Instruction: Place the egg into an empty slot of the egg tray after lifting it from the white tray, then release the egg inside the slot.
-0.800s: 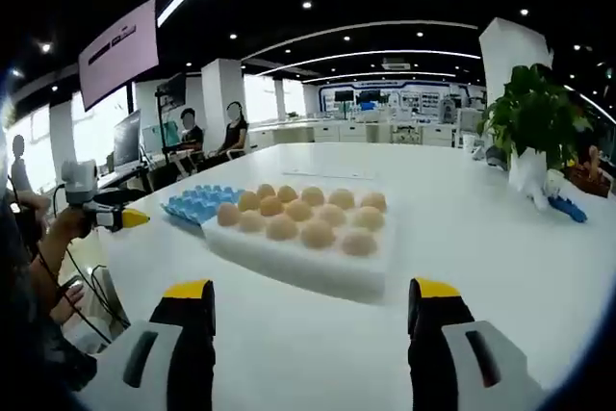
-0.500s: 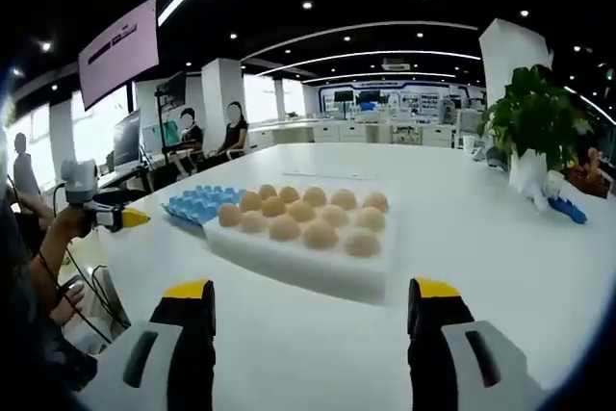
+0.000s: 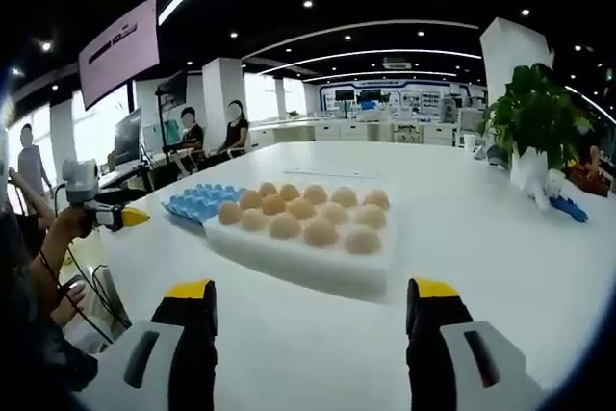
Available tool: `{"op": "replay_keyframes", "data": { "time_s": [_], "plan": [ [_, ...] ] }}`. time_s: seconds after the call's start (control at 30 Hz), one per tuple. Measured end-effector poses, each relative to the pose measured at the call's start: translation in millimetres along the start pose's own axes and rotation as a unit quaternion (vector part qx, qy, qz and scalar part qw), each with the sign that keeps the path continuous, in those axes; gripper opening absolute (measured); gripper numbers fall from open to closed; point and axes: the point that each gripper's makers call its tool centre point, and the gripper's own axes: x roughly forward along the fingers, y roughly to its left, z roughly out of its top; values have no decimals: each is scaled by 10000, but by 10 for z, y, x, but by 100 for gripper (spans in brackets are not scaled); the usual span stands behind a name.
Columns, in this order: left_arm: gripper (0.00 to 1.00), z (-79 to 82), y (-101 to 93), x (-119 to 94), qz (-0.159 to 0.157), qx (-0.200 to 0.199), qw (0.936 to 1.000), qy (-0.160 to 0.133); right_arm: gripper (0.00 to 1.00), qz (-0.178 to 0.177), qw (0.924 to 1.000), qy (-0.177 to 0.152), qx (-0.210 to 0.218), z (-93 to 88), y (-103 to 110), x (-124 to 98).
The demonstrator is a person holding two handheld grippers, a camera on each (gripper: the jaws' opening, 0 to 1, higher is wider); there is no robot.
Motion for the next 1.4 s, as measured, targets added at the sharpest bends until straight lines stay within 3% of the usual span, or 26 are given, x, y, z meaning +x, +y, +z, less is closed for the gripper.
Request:
{"op": "replay_keyframes", "data": {
  "time_s": [0.63, 1.4],
  "plan": [
    [90, 4, -83, 34, -232, 28, 9997, -20, 83, 72, 10000, 34, -1, -32, 41, 18],
    [90, 107, -62, 88, -254, -83, 9995, -183, 83, 160, 9999, 55, 10, -21, 124, 43]
  ]
}}
